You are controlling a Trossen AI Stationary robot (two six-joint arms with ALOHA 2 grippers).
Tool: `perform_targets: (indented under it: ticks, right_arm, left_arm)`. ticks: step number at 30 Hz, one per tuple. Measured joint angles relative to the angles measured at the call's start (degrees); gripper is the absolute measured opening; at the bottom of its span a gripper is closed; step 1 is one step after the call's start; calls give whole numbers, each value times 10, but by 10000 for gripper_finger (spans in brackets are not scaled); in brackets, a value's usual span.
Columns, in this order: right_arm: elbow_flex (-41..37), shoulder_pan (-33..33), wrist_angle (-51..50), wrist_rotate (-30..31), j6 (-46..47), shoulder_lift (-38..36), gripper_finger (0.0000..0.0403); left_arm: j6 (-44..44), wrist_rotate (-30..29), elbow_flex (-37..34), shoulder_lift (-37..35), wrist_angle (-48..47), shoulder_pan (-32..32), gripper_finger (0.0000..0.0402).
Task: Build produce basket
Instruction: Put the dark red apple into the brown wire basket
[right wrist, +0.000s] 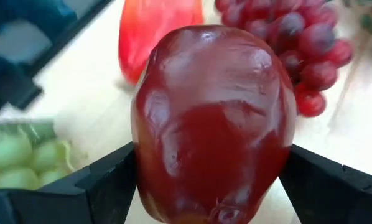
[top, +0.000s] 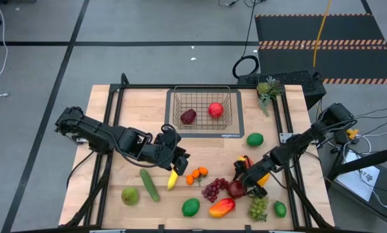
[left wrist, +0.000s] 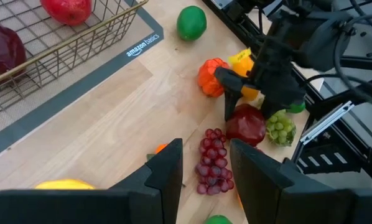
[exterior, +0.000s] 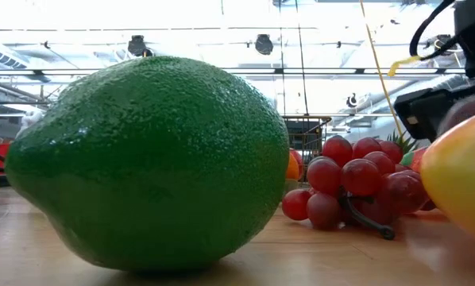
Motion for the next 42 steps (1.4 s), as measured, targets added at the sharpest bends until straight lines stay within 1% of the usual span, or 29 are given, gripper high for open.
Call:
perform_targets:
  ticks: [7,14,19,22,27,32,35,39,42]
  right_arm:
    - [0,0,-1,7,109,-72,337]
    - [0,0,-1,74,214,-158,339]
    - [1,-1,3,102,298,-210,340]
    - [14,-1,4,122,358,-230,340]
    - [64,-2,4,158,422,-234,340]
    - [120,-2,3,231,442,-223,339]
    - [139,-5,17,282,445,-219,337]
    - [139,-12,103,350,441,-218,338]
    - [139,-15,181,393,414,-218,339]
  left_arm:
    - [29,-1,0,0,0,2,134]
    - [62,-5,0,0,-1,14,134]
    - [73,-5,0,0,4,23,134]
    - [74,-5,0,-5,6,28,134]
    - [94,-5,1,-15,12,35,134]
    - [112,-3,1,-27,20,35,134]
    - [108,3,0,-40,31,36,134]
    - [111,4,0,-67,55,37,134]
    - [131,4,0,-87,74,37,134]
